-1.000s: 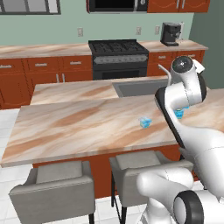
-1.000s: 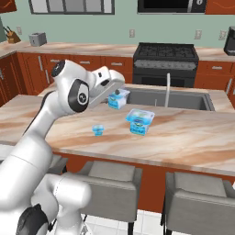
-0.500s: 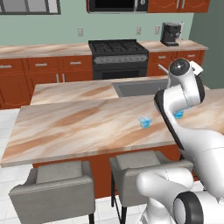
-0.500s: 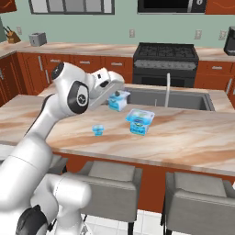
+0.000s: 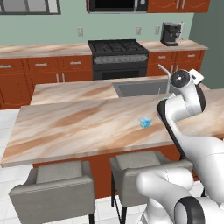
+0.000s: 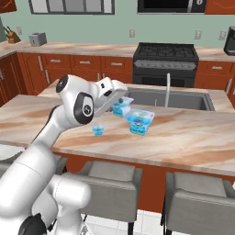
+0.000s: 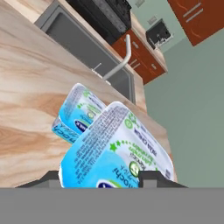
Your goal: Stack the yogurt containers by placing the smaller containers on top of the larger containers.
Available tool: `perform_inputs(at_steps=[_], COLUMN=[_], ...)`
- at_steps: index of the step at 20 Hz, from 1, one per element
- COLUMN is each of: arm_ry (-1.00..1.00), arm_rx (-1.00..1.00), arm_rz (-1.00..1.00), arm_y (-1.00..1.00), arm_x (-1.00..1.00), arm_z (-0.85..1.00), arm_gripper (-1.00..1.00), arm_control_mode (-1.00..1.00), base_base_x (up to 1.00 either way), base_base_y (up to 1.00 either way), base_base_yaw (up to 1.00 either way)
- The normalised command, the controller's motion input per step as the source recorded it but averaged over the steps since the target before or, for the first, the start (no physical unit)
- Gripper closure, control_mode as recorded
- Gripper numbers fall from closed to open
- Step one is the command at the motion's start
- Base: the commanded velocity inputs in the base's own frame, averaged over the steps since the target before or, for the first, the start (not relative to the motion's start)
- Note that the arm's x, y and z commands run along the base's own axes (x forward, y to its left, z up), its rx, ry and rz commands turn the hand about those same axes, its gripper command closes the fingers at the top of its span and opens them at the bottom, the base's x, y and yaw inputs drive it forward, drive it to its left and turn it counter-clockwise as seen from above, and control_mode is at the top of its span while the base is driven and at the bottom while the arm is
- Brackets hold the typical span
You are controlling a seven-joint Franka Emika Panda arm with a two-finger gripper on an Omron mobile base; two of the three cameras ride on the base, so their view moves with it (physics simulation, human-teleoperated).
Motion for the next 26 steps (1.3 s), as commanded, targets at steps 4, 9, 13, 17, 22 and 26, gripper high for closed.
perform_inputs(at_steps=[4,9,13,17,22,26], arm_ry=[0.0,0.0,0.0,0.0,0.0,0.0], arm_rx=[0.0,0.0,0.0,0.0,0.0,0.0], arm_rz=[0.0,0.0,0.0,0.0,0.0,0.0], arm_y=[-0.07,-0.06,-0.09,-0.17,-0.19,-0.11], arm_x=[0.24,0.34,0.25,0.13,0.04,0.08], arm_z=[-0.15,-0.02,0.0,-0.06,-0.09,-0.09], arm_gripper=[1.0,1.0,1.0,1.0,1.0,1.0], arm_control_mode=[-1.0,-1.0,-1.0,-1.0,-1.0,-1.0], base_base_x=[0.0,0.0,0.0,0.0,0.0,0.0], base_base_y=[0.0,0.0,0.0,0.0,0.0,0.0], base_base_yaw=[0.0,0.0,0.0,0.0,0.0,0.0])
